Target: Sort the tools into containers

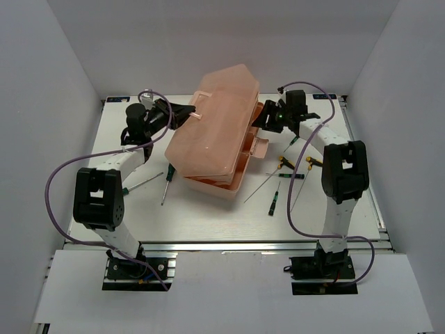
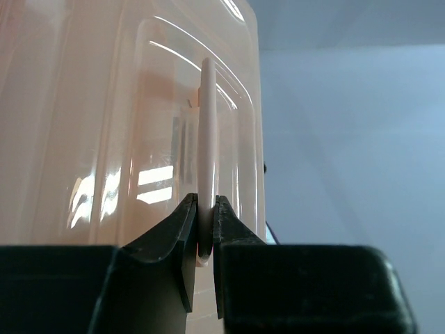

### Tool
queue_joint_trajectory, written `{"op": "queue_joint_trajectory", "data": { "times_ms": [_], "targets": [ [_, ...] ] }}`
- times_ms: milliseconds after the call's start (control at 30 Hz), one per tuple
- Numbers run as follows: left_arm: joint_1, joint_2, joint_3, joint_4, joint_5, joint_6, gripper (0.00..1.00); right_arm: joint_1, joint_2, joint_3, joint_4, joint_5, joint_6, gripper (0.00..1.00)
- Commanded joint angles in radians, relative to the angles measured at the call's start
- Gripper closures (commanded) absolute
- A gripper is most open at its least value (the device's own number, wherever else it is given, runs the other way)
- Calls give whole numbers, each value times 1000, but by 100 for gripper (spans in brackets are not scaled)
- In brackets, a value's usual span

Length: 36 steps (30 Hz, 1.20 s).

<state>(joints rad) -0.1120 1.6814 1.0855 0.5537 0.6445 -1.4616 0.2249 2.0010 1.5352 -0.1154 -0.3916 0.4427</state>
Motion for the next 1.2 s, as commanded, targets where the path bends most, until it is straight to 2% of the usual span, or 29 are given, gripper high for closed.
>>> {"op": "queue_joint_trajectory", "data": {
  "times_ms": [0,133,167,233,267,300,367,400,433,600,900,1167],
  "targets": [
    [32,-38,4,224,30,-129,100,13,31,62,-4,137,25,40],
    [54,-37,2,227,32,-137,100,21,91,88,0,172,24,50],
    [66,-35,4,221,35,-135,100,24,102,95,2,178,21,59],
    [84,-41,1,195,32,-125,100,25,120,112,11,212,5,69],
    [104,-51,4,164,32,-87,100,24,127,118,13,227,-13,78],
    [110,-60,11,122,29,-60,100,21,130,127,11,247,-22,83],
    [156,-74,54,-35,8,15,100,1,136,152,14,267,-27,96],
    [164,-77,80,-111,0,111,100,-8,145,160,14,266,-25,98],
    [170,-83,124,-243,-35,154,100,-18,150,169,14,264,-30,100],
    [186,-74,223,-536,-161,397,100,-61,162,186,17,266,-55,100],
    [192,4,281,-662,-314,530,100,-84,154,157,14,261,-75,100],
    [192,116,359,-675,-338,555,100,-96,140,149,13,243,-81,100]
  ]
}}
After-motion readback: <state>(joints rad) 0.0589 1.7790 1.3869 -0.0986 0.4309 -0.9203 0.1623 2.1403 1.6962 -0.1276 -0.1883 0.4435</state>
